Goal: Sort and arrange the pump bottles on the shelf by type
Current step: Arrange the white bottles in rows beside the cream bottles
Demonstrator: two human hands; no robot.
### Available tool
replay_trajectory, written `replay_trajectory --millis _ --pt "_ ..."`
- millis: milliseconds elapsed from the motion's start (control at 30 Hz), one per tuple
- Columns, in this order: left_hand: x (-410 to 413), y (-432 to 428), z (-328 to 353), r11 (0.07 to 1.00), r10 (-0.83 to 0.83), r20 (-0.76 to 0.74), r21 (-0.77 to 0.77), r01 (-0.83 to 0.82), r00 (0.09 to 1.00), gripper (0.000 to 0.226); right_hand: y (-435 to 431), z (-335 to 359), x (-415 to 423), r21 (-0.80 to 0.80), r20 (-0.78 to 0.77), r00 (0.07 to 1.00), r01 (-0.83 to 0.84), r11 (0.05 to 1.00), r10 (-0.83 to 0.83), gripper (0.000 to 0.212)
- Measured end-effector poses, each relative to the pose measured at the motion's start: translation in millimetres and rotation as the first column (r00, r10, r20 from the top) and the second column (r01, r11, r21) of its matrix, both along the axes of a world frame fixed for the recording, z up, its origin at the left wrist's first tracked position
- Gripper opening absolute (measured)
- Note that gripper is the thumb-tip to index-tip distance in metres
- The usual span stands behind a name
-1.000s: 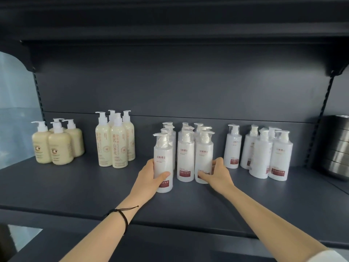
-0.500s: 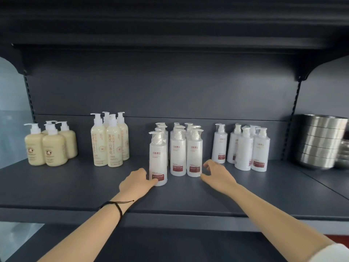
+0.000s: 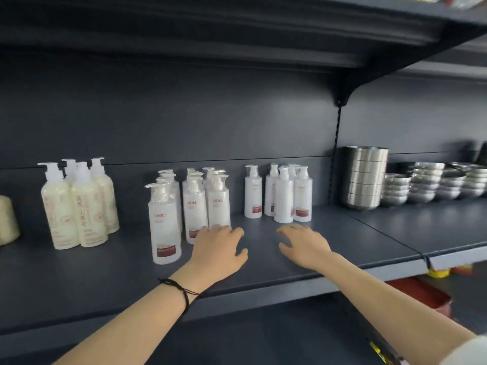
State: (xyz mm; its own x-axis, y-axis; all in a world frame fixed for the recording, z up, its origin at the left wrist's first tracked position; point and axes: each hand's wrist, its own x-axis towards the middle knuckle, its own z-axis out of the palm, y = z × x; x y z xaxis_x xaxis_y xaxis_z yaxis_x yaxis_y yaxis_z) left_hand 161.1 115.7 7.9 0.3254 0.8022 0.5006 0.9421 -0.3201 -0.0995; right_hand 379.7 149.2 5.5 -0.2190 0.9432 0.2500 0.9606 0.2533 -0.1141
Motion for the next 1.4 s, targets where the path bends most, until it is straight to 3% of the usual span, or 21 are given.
replay_trajectory --millis 233,433,533,633,733,800,933,1100,1400 --pt "52.0 55.2 -1.4 0.999 -0.005 -0.088 -0.046 0.001 0.996 0.051 41.1 5.8 60.9 0.023 0.144 0.982 0.119 0.993 -0.121 0.049" --pt "85.9 114.0 -1.4 0.996 0.057 -0.075 -0.067 -0.062 0.996 0.056 95.9 7.3 100.6 0.012 0.116 0.985 0.125 0.992 -0.126 0.048" --pt "103.6 141.1 2.4 0.995 0.079 0.048 -0.059 -0.076 0.996 0.055 124.6 11.9 112.5 0.022 0.003 0.994 0.107 0.994 -0.107 0.052" --pt "123.4 163.1 7.9 0.988 0.102 0.322 -0.139 -0.06 0.941 0.06 148.4 13.6 120.7 -0.014 -0.196 0.976 0.097 0.995 -0.098 0.065" --pt "141.7 184.4 5.7 0.961 0.132 0.655 -0.268 0.066 0.744 0.074 172.3 12.2 125.6 -0.12 -0.508 0.86 -0.013 0.993 -0.05 0.08" --pt "153.3 197.2 3.9 0.954 0.142 0.79 -0.269 0.129 0.596 0.078 185.4 13.0 124.3 -0.138 -0.679 0.734 -0.114 0.984 -0.011 0.074" --pt "165.9 207.2 -0.6 0.972 0.156 0.835 -0.225 0.07 0.527 0.067 197.8 10.1 114.5 -0.118 -0.761 0.649 -0.169 0.978 0.02 0.056" --pt "163.1 208.1 -1.6 0.973 0.121 0.872 -0.198 0.116 0.475 0.058 206.6 10.3 116.9 -0.108 -0.757 0.652 -0.173 0.979 0.032 0.055" --pt "138.3 178.0 2.8 0.941 0.099 0.857 -0.246 0.232 0.506 0.051 187.2 11.0 113.2 -0.1 -0.774 0.63 -0.228 0.969 0.069 0.049"
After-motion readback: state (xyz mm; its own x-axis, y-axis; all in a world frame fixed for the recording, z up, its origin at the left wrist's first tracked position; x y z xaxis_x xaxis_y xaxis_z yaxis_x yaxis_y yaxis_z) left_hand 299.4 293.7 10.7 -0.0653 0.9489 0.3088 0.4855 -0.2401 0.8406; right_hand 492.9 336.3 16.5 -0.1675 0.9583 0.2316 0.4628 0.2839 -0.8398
